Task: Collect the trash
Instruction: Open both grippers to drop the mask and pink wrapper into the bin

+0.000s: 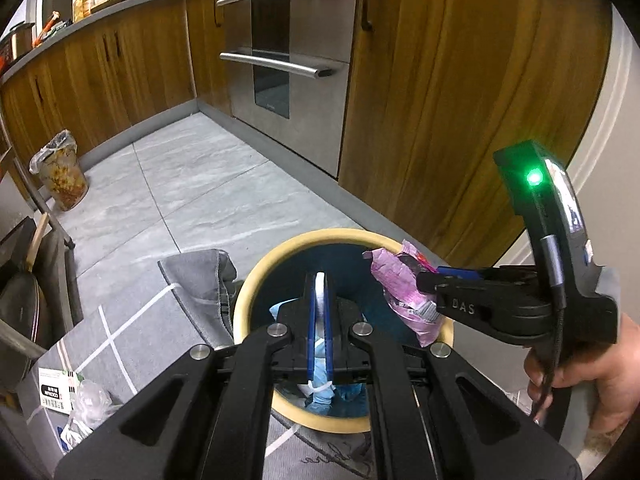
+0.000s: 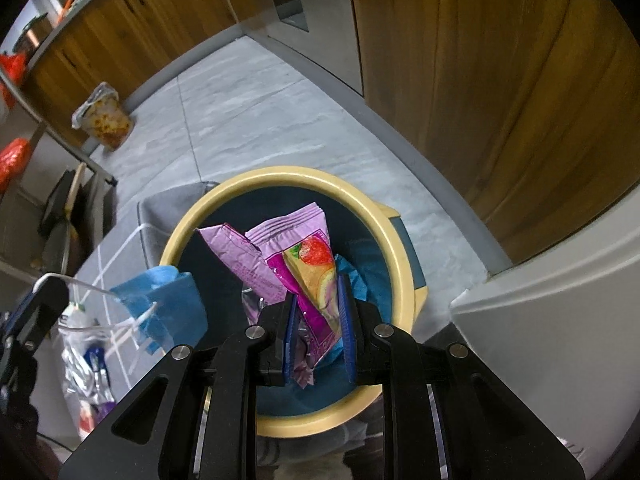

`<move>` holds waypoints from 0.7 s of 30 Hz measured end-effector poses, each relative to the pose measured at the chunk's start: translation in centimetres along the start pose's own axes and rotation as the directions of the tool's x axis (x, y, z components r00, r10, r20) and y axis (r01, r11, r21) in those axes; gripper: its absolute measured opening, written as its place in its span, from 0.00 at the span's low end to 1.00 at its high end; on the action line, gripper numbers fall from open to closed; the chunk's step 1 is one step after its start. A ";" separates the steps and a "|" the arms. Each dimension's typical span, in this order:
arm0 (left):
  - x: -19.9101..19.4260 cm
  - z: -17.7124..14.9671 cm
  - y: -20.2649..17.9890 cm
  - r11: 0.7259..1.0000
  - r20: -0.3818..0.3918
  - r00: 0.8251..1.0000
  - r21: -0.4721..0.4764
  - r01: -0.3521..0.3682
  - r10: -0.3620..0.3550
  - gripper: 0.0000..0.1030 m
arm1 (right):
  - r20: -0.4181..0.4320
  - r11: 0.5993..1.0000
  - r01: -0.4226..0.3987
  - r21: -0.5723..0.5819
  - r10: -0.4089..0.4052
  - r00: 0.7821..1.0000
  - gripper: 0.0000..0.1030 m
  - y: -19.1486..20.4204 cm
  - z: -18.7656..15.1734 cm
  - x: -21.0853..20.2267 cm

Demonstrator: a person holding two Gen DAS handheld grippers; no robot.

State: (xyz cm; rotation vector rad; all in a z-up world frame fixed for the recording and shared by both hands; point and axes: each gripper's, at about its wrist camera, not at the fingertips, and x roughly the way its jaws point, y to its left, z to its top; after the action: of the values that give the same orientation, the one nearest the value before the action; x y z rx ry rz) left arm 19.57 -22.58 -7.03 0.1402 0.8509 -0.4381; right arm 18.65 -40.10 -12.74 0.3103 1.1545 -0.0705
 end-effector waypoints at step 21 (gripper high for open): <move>-2.9 -2.4 3.1 0.995 -0.002 0.997 -0.065 -0.080 0.080 0.61 | 0.075 0.998 -0.005 -0.057 0.010 0.997 0.77 2.0 0.7 -1.2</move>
State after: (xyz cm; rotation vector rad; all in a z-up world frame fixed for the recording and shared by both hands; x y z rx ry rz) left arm 17.51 -18.16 -6.61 0.1140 0.8551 -0.3347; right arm 19.22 -38.51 -11.02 0.2594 1.0791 -0.0420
